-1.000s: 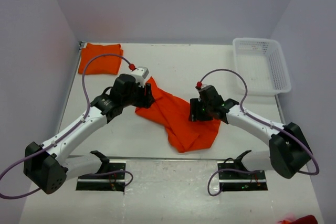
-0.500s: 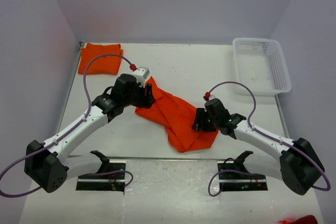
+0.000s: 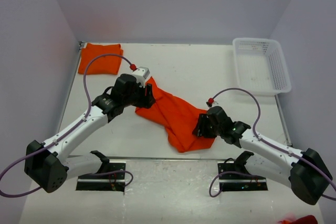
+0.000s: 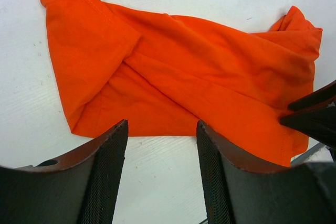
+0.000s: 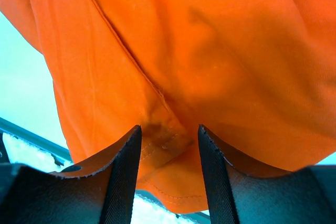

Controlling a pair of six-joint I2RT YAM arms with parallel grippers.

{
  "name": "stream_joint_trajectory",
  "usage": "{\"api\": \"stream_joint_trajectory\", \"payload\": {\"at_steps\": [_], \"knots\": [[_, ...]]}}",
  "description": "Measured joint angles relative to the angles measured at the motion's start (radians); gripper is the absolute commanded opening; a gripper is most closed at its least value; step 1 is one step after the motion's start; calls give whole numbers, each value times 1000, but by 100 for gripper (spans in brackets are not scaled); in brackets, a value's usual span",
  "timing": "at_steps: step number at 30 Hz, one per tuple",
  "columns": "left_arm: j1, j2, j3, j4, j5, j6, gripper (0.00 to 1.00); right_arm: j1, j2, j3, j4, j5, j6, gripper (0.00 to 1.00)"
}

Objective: Fold and stack the t-shirts
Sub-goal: Flatten out the tshirt

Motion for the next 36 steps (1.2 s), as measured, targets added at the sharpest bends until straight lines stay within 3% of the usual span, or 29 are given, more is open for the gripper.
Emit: {"api": "stream_joint_trajectory", "payload": {"at_steps": [8, 11, 12, 17, 22, 28, 36], "knots": [[0, -1, 0, 0, 0, 0, 57, 24, -7, -12, -20, 27, 47, 24], [0, -3, 0, 0, 1, 1, 57, 39, -7, -12, -24, 40, 65, 10], [0, -3, 0, 0, 0, 1, 57, 45, -7, -12, -26, 48, 71, 1], [0, 2, 0, 0, -1, 2, 58, 84, 6, 14, -74, 114, 90, 0], [-10, 115, 3, 14, -43, 3, 58, 95, 64, 164, -154, 181, 61, 0], [-90, 361, 90, -12, -241, 2, 54, 97, 75, 301, -150, 186, 18, 0], [-144, 532, 230, -31, -449, 2, 54, 102, 100, 286, -150, 181, 3, 0]]}}
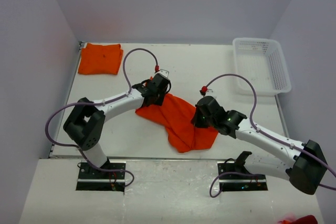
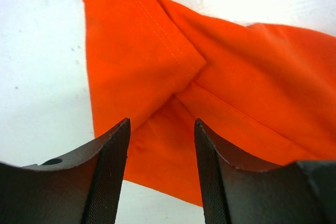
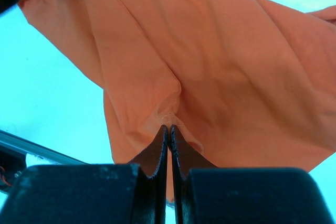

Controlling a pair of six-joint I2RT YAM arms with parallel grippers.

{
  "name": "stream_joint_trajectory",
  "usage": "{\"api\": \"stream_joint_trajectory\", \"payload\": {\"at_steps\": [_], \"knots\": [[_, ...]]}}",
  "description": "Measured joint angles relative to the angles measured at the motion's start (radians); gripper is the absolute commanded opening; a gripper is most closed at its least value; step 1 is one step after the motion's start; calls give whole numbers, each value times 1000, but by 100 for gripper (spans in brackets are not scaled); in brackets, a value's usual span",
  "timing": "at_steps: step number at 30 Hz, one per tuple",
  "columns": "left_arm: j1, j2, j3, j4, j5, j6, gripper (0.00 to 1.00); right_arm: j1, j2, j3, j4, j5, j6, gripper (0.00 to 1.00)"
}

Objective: Fold and stack the t-shirts
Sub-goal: Flatten out the tshirt

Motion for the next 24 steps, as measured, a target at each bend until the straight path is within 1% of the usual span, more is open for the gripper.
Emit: {"api": "stream_joint_trajectory", "payload": {"at_steps": [4, 7, 12, 15, 24], "knots": [[0, 40, 43, 0, -61, 1, 53, 0, -1, -22, -2, -3, 0, 0], [0, 108, 105, -2, -87, 2, 52, 0, -7, -26, -3, -3, 1, 0], [0, 171, 151, -4, -91, 6, 51, 0, -20, -27, -2, -3, 1, 0], [0, 185, 161, -5, -91, 8, 49, 0, -23, -31, -1, -3, 2, 0], [-2, 232, 195, -7, -78, 9, 48, 0, -29, -38, -2, -4, 2, 0]]}}
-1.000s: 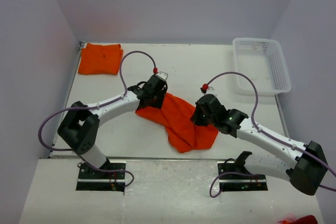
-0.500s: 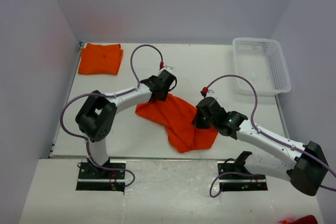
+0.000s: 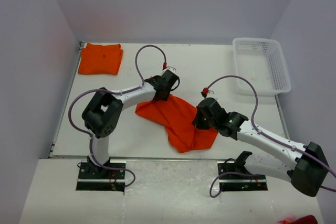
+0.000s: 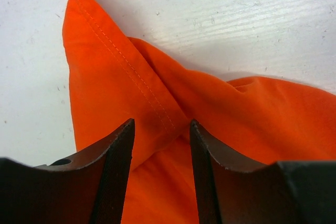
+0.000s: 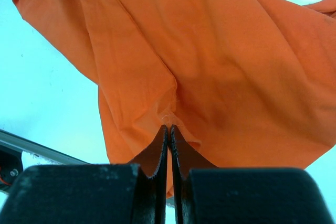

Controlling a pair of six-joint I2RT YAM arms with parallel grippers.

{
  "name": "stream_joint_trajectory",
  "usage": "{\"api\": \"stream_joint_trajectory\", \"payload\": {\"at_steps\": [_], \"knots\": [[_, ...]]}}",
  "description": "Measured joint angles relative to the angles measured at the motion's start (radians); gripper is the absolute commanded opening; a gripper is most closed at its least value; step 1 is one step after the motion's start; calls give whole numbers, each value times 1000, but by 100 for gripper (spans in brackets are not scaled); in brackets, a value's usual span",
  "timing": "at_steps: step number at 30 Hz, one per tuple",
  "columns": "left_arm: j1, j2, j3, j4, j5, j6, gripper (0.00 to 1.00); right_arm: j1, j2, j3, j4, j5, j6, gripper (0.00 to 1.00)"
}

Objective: Fold and stack the t-shirts
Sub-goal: Flatten out the tshirt

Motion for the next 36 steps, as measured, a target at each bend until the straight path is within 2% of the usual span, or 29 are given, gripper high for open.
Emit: {"api": "stream_joint_trajectory", "payload": {"at_steps": [10, 11, 12, 14, 15, 17, 18, 26, 29, 32, 34, 36], "knots": [[-7, 33, 2, 0, 11, 0, 46, 0, 0, 0, 1, 0, 4, 0], [-7, 33, 2, -1, 12, 0, 44, 0, 0, 0, 1, 0, 4, 0], [-8, 33, 2, -1, 11, -1, 35, 0, 0, 0, 1, 0, 4, 0], [-8, 33, 2, 0, 11, -5, 28, 0, 0, 0, 3, 0, 5, 0], [-8, 33, 2, 0, 11, -5, 17, 0, 0, 0, 4, 0, 5, 0], [-10, 33, 2, 0, 10, -8, 8, 0, 2, 0, 5, 0, 5, 0], [-10, 33, 2, 0, 9, -8, 0, 0, 3, 0, 6, 0, 6, 0], [-11, 29, 2, -11, -8, -8, 0, 0, 18, 4, -7, 21, 6, 0], [-11, -55, -9, -63, -21, -9, 0, -1, 46, 53, -65, 76, -7, 0], [-12, -250, -9, -135, -43, -6, 0, -23, 98, 184, -148, 153, -43, 0], [-12, -373, 23, -206, -70, 1, 0, -57, 121, 290, -176, 198, -84, 0], [-12, -539, 143, -257, -88, 8, 0, -110, 130, 405, -195, 232, -140, 0]]}}
